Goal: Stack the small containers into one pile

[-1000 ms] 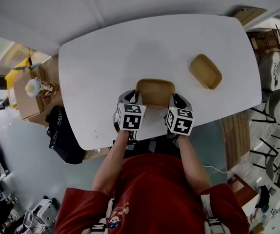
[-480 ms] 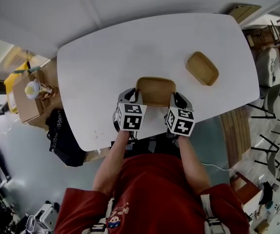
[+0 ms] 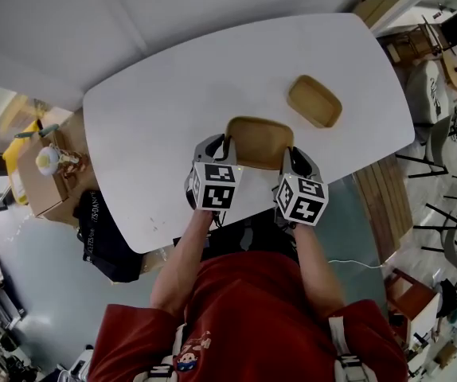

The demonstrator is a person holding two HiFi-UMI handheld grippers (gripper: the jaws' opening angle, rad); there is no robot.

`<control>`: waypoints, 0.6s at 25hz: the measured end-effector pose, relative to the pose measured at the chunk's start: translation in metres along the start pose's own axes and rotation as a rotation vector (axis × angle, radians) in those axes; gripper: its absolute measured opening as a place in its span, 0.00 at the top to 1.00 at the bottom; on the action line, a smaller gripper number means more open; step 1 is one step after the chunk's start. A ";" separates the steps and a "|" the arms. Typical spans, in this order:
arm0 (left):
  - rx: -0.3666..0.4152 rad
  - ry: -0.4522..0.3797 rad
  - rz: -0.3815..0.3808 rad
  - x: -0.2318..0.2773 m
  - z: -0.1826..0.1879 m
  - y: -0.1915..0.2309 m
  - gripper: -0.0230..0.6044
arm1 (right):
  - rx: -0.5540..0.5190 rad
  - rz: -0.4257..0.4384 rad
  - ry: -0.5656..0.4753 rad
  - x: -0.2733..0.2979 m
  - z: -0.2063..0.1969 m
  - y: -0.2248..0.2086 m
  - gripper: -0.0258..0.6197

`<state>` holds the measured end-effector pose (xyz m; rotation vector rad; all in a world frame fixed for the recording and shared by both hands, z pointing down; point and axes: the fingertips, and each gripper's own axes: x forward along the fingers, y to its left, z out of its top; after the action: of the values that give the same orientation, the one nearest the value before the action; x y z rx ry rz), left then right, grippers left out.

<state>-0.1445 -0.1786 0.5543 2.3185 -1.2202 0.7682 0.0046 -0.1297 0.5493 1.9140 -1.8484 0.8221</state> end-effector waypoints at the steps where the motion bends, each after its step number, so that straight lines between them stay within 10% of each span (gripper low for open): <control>1: 0.013 -0.013 -0.005 0.000 0.007 -0.003 0.89 | 0.006 -0.007 -0.013 -0.003 0.004 -0.003 0.89; 15: 0.124 -0.115 -0.070 0.031 0.087 -0.063 0.90 | 0.091 -0.065 -0.120 -0.028 0.049 -0.069 0.88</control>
<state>-0.0524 -0.2144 0.5013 2.5232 -1.1622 0.7140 0.0812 -0.1323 0.5039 2.1100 -1.8346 0.7990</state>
